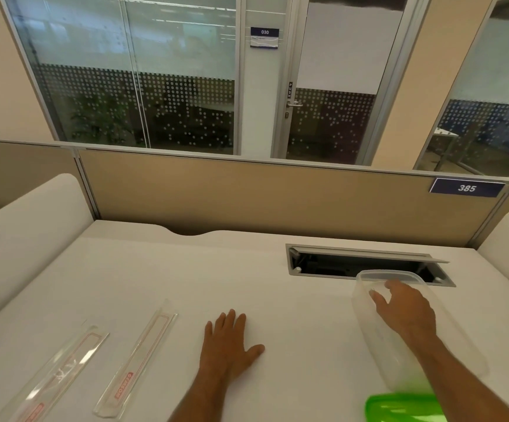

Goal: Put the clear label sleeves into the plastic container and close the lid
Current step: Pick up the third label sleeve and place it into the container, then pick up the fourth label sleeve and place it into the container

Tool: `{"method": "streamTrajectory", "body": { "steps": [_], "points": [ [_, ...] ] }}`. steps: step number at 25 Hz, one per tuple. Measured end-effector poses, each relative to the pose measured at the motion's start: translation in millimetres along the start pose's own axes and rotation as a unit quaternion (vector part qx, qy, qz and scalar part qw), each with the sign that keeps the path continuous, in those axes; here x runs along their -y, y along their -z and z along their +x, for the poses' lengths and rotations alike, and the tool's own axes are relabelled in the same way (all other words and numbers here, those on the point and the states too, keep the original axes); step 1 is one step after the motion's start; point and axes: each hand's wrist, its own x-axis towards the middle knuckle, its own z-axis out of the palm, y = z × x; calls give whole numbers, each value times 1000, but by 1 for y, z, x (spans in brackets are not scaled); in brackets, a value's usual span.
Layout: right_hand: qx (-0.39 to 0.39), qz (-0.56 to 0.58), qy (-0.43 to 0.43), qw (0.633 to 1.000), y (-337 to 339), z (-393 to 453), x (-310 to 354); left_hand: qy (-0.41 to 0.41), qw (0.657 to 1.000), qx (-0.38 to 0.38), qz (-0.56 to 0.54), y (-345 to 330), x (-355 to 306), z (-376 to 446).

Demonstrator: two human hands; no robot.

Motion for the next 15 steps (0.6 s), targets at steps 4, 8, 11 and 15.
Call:
{"method": "streamTrajectory", "body": {
  "steps": [4, 8, 11, 15],
  "points": [
    [-59, 40, 127, 989, 7, -2, 38, -29, 999, -40, -5, 19, 17, -7],
    [6, 28, 274, 961, -3, -22, 92, -16, 994, -108, -3, 48, 45, -14],
    [72, -15, 377, 923, -23, -49, 139, 21, 989, -142, -19, 66, 73, -24],
    [141, -67, 487, 859, -52, -88, 208, 56, 983, -173, -32, 81, 115, -41]
  ]
}}
